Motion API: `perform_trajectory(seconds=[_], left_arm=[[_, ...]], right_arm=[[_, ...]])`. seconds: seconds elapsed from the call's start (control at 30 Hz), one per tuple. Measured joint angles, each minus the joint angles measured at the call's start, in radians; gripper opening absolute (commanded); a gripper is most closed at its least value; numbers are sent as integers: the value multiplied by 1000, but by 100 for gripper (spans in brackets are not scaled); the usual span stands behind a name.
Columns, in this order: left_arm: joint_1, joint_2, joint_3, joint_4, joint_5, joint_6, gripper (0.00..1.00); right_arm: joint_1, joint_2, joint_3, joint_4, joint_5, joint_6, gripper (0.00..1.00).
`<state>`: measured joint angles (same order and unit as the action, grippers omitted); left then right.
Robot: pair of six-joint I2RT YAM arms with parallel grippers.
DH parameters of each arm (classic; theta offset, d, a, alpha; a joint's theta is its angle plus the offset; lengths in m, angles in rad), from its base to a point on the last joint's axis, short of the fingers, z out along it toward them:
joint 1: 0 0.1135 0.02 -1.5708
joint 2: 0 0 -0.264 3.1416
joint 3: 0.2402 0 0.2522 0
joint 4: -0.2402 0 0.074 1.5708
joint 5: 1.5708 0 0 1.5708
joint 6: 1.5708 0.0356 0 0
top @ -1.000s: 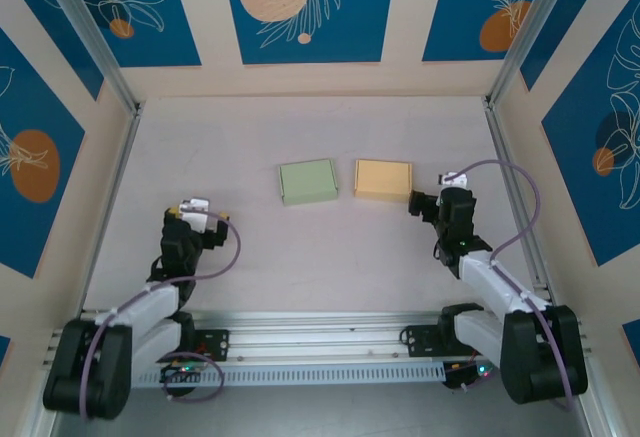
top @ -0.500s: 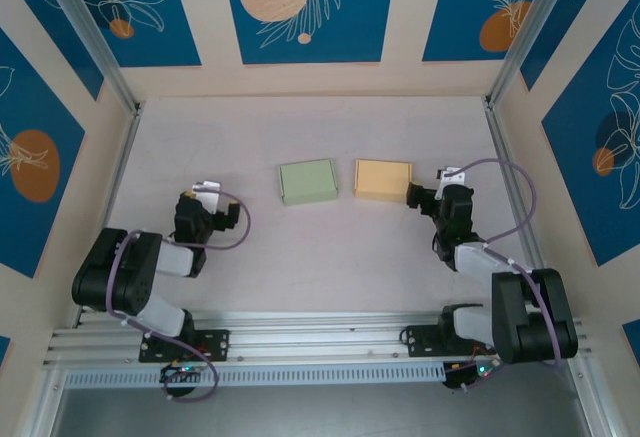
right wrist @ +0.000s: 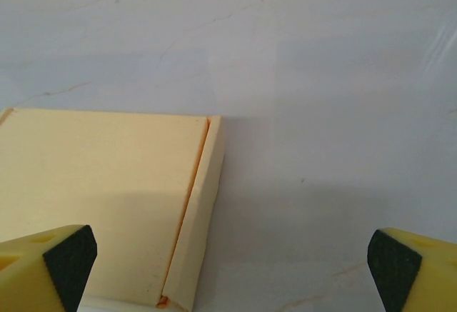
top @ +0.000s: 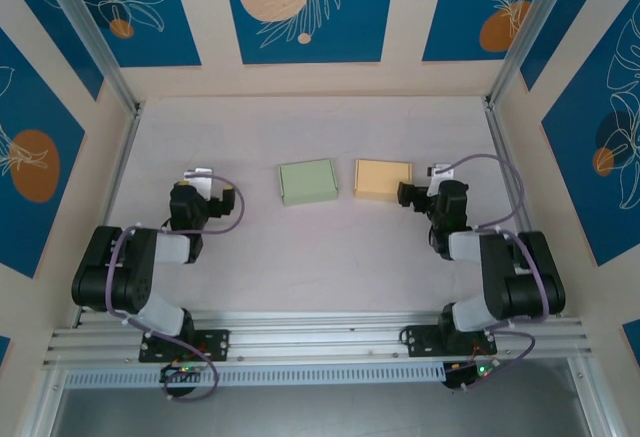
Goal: Fold the paper box
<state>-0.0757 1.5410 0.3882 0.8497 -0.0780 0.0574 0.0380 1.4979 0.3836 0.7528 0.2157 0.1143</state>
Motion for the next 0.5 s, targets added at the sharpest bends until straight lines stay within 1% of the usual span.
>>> perform_trajectory(seconds=[0.1,0.2,0.5], left_arm=[[0,0,0,-1,0,0,100],[0,0,0,-2,0,0,100],[0,0,0,-2,0,0,100]], right_arm=[[-27,27,-1,4,-34,8,99],[-42,26,0,26,-39,15,99],[-31,26,3,38,-49,14,99]])
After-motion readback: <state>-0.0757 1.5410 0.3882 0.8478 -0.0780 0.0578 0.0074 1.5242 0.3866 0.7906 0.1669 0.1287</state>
